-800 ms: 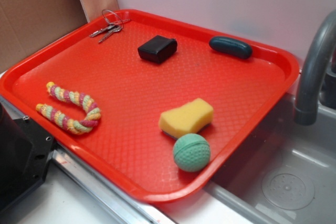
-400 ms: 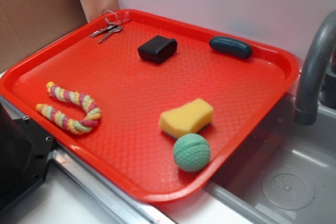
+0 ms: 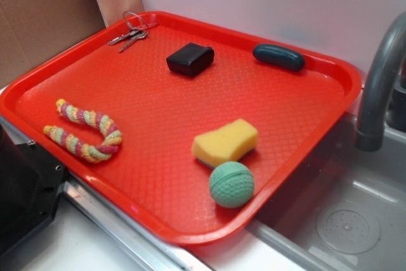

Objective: Grab the silver keys.

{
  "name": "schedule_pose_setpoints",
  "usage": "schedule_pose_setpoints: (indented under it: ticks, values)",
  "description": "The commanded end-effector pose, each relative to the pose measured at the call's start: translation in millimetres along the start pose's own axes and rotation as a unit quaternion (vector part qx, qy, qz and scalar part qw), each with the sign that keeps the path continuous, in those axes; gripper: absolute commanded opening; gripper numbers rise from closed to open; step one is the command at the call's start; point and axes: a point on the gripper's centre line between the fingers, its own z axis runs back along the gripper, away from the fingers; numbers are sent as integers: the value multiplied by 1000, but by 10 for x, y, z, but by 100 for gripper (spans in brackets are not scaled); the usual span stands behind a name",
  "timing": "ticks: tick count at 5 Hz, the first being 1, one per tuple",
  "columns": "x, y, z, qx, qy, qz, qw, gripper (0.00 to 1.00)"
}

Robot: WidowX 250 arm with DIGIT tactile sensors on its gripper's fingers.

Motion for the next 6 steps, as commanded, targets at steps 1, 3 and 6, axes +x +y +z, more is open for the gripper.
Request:
schedule_pose_setpoints:
  ticks: [1,3,6]
  values:
    - [265,150,-283,-6,7,70,997,100]
    - [265,150,-283,-6,7,70,997,100]
    - [557,134,-740,-26,-11,168,985,100]
